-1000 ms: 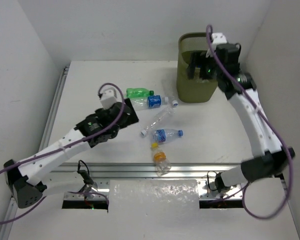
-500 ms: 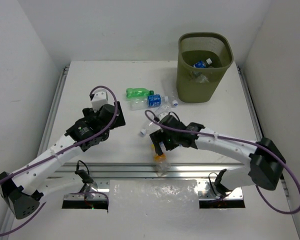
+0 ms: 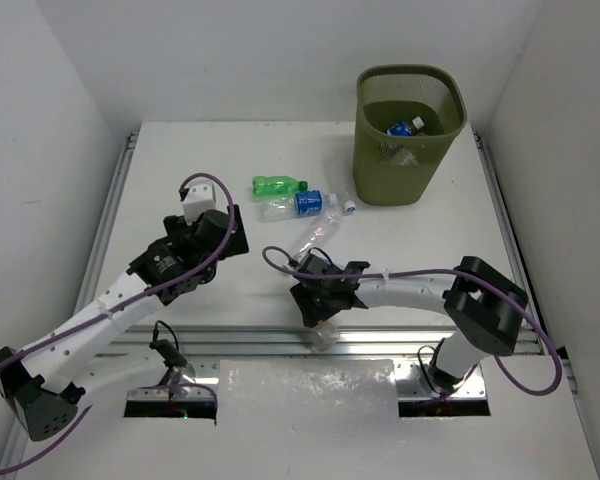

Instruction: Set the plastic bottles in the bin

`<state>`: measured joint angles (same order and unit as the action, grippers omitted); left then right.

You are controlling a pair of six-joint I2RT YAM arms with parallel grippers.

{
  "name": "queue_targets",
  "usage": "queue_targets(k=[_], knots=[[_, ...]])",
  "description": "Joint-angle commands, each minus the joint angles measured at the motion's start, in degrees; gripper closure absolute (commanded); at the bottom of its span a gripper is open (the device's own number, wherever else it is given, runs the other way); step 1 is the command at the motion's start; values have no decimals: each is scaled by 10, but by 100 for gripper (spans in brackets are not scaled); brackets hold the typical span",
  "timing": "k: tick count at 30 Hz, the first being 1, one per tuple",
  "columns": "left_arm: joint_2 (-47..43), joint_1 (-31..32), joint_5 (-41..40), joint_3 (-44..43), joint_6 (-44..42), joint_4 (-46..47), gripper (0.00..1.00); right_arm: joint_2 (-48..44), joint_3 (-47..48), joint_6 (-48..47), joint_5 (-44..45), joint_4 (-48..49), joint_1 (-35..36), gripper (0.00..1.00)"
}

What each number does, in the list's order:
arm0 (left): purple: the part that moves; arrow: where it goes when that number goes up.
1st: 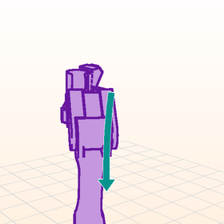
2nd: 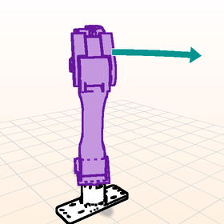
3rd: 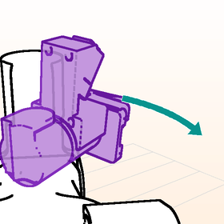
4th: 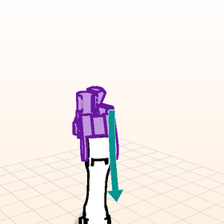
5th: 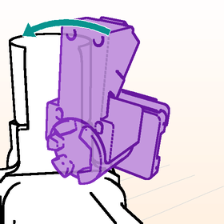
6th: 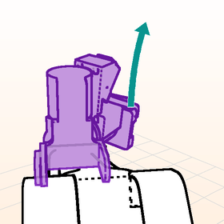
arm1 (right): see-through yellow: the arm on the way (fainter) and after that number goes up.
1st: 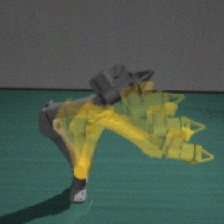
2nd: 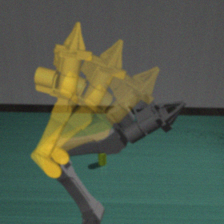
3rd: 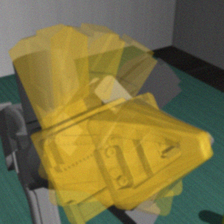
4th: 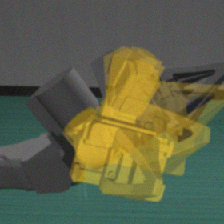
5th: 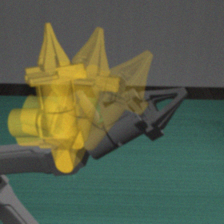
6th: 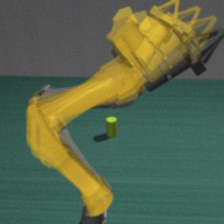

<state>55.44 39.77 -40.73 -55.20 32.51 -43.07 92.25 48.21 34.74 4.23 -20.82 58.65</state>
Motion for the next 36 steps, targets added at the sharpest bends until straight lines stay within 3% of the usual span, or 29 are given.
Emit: queue_targets(k=[1, 6, 8, 9, 13, 14, 17, 22, 25, 26, 27, 28, 29, 32, 36], knots=[[-16, -3, -5, 2, -12, 20, 0, -37, 11, 3, -11, 17, 19, 67], [-21, -2, -1, 3, -14, 24, 0, -126, 54, -45, -55, 20, 32, 71], [-22, -2, 5, 4, -16, 27, 0, -181, 86, -84, -8, -17, 27, 73], [-22, -3, 9, 4, -17, 29, 0, -194, 104, -102, 59, -34, 17, 76], [-16, -2, 33, 6, -20, 38, 0, -210, 253, -172, 69, -82, -131, 75], [-13, -3, 47, 7, -23, 43, 0, -191, 283, -182, 81, -89, -195, 75], [-9, -3, 83, 14, -39, 59, 0, -146, 401, -231, 112, -89, -292, 74], [-12, -2, 129, 21, -70, 77, 0, 12, 622, -243, 91, -139, -404, 68], [-13, -2, 216, 32, -108, 121, 0, 126, 768, -237, 70, -196, -458, 68], [-10, 0, 271, 32, -124, 143, 0, 150, 801, -234, 62, -206, -477, 65], [-4, 0, 296, 26, -129, 152, 0, 170, 846, -232, 61, -214, -486, 52], [18, 9, 314, 17, -133, 156, 0, 195, 859, -229, 57, -227, -492, 13], [33, 24, 318, 3, -138, 147, 0, 198, 865, -228, 58, -229, -499, 1], [133, 146, 231, -112, -180, 81, 0, 161, 803, -231, 52, -211, -500, 1], [299, 205, 191, -207, -250, 12, 0, 71, 721, -214, 29, -214, -500, 1]])
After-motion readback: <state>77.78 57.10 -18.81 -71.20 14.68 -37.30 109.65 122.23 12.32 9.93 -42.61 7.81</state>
